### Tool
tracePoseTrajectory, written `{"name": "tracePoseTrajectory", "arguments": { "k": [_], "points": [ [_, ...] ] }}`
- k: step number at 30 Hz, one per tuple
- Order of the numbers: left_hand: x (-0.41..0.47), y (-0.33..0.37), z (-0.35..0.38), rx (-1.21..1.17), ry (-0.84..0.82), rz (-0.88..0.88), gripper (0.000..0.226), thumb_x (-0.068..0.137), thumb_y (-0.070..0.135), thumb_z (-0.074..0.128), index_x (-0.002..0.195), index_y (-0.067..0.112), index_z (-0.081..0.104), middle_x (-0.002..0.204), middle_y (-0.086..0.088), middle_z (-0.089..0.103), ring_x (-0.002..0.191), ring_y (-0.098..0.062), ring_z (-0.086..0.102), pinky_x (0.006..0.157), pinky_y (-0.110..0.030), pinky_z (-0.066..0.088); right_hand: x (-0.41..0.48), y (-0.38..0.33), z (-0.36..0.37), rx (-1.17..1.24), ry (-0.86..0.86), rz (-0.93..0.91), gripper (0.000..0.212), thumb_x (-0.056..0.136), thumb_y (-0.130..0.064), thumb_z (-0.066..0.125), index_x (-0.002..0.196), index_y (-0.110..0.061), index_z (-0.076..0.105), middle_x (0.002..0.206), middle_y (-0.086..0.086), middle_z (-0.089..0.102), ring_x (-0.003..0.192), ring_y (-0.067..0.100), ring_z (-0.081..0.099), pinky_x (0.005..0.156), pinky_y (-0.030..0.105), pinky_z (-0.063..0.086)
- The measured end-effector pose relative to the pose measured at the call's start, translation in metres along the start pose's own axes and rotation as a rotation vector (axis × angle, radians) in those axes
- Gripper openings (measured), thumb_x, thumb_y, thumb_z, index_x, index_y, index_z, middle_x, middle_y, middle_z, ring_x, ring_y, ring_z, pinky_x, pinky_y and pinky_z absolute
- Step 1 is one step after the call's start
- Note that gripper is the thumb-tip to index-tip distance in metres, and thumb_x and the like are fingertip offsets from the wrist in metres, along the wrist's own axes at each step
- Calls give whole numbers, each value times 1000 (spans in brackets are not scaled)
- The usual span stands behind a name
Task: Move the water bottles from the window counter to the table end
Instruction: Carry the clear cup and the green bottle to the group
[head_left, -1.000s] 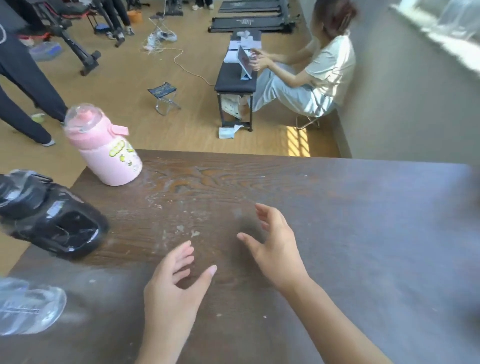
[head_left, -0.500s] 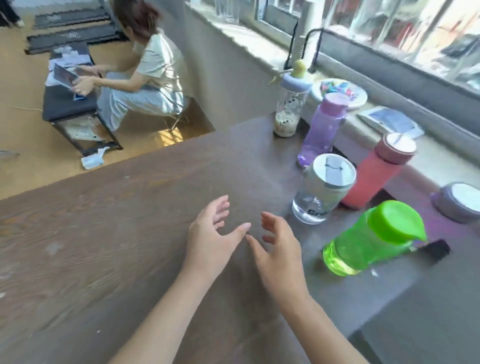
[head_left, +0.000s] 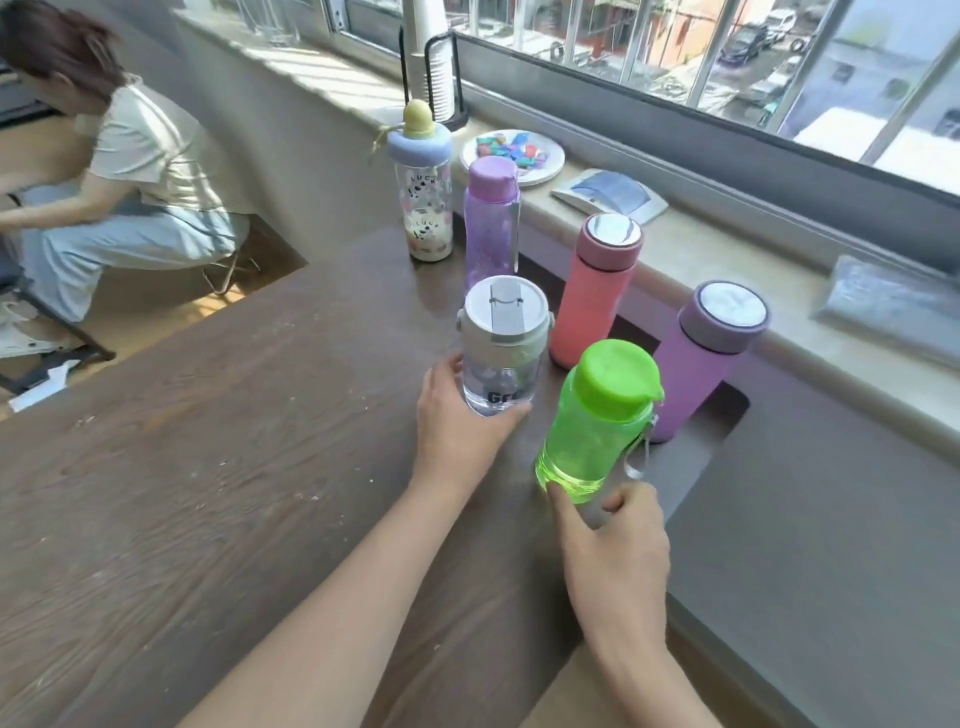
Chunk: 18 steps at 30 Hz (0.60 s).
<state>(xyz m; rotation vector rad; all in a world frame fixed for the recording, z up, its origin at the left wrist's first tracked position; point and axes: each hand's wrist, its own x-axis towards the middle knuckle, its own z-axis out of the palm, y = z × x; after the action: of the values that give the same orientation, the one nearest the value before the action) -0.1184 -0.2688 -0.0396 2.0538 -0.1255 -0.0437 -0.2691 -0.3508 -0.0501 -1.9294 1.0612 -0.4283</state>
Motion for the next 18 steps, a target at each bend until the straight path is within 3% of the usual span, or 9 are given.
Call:
{"name": "tracePoseTrajectory", "arguments": {
  "k": [3, 5, 8, 10, 13, 15, 18],
  "points": [
    [7, 2, 10, -15, 32, -11, 81, 57, 30, 101, 127, 14, 64, 125, -3, 72, 117, -21, 67, 88, -23, 46, 11, 6, 0, -10, 63, -79, 66, 72, -41, 87, 118, -16, 48, 112, -2, 50, 111, 21, 49, 96, 38, 44],
    [11, 1, 14, -32, 52, -26, 76, 56, 30, 100, 121, 15, 64, 118, -1, 76, 111, -22, 71, 88, -31, 53, 19, 7, 1, 72, -6, -123, 74, 70, -37, 89, 130, -21, 49, 118, -9, 54, 114, 11, 54, 97, 28, 44],
    [12, 0, 14, -70, 81, -40, 75, 52, 31, 99, 118, 20, 65, 112, 5, 79, 105, -19, 74, 91, -37, 59, 28, 4, -1, 164, -107, -157, 59, 73, -28, 89, 120, -36, 54, 110, -21, 65, 100, -8, 61, 77, 4, 44],
    [9, -3, 10, -103, 101, -49, 76, 49, 34, 98, 117, 23, 66, 110, 7, 80, 102, -16, 75, 91, -38, 61, 32, 6, -3, 186, -122, -190, 56, 74, -24, 89, 117, -37, 55, 98, -30, 68, 93, -15, 62, 71, 0, 43],
    [1, -11, -6, -124, 165, -55, 77, 45, 45, 93, 115, 28, 66, 107, 8, 81, 101, -17, 77, 89, -42, 62, 34, 2, -4, 193, -150, -203, 51, 71, -25, 91, 107, -39, 56, 94, -42, 65, 87, -15, 64, 70, 5, 47],
    [-6, -17, -26, -124, 212, -64, 73, 45, 48, 92, 111, 31, 65, 104, 9, 81, 99, -18, 78, 86, -43, 63, 32, -6, 0, 192, -198, -230, 49, 70, -27, 92, 101, -38, 56, 93, -42, 66, 85, -16, 65, 69, 5, 47],
    [-21, -29, -69, -141, 320, -83, 71, 46, 46, 93, 110, 30, 65, 104, 11, 81, 101, -16, 78, 88, -44, 63, 22, -28, 18, 207, -301, -300, 50, 69, -23, 92, 103, -32, 57, 93, -26, 71, 84, -20, 64, 68, -1, 43]
  ]
}}
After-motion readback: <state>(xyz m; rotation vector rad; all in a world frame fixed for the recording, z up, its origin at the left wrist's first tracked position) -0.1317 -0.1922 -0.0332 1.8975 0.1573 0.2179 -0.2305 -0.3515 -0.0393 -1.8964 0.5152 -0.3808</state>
